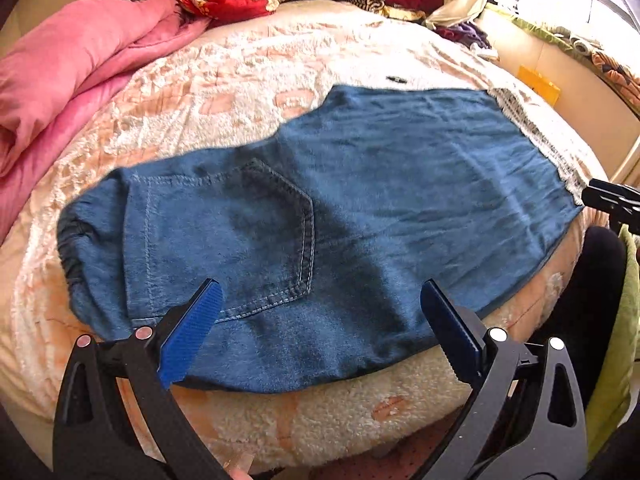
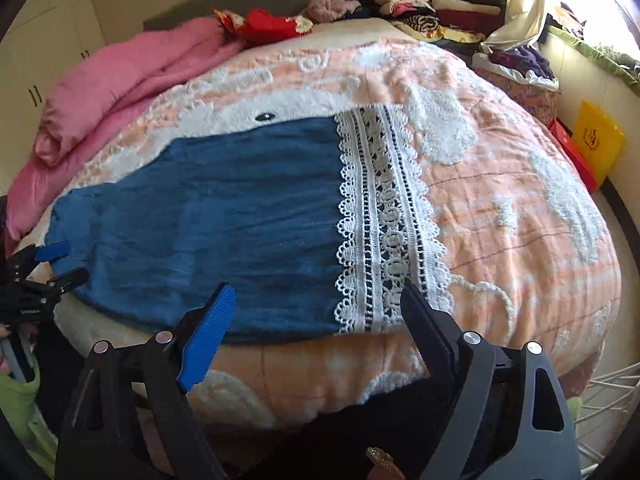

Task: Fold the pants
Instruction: 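Lift both grippers away and move the left gripper over the lace hem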

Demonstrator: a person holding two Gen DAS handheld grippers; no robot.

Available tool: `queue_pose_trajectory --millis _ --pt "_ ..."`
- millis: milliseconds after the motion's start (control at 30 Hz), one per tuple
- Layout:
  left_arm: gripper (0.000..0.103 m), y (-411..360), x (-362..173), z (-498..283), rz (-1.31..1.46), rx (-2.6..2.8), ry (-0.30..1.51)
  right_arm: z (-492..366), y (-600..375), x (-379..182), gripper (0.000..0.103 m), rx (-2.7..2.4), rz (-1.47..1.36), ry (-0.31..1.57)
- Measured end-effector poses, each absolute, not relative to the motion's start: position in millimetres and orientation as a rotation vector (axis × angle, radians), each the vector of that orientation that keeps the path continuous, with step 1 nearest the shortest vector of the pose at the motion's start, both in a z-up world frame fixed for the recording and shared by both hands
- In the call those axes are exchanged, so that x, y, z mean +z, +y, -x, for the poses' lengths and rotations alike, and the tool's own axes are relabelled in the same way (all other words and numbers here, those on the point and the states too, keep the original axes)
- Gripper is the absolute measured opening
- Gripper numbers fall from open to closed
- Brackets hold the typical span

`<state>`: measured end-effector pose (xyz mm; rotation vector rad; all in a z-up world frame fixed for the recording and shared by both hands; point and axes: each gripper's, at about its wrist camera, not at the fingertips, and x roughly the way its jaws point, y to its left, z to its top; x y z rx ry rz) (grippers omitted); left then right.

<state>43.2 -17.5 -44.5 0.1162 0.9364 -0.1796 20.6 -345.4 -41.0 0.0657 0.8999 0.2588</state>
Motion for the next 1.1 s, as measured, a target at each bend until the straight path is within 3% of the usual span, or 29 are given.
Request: queue_pose_trajectory --millis 67,100,133,1100 --pt "0.093 -19.3 -39.0 -40.8 -0.121 -0.179 0.921 -15.2 -346.3 -34.9 0.085 0.263 -0.069 0.882" --pt "0.093 -20.4 -36.3 -39.6 -0.124 -0.180 0.913 -12.0 -346.6 -31.7 0.097 0.267 -0.074 0.876" --pt "0.093 -22.2 -32.8 -37.6 -0.126 -0.182 0.904 -10.4 -347.2 -29.4 0.098 0.262 -0.076 0.868" --pt "0.093 -98.6 26.1 -22.8 -0.200 -0.327 0.780 25.1 -382.8 20.9 0.098 0.201 -0.140 0.693"
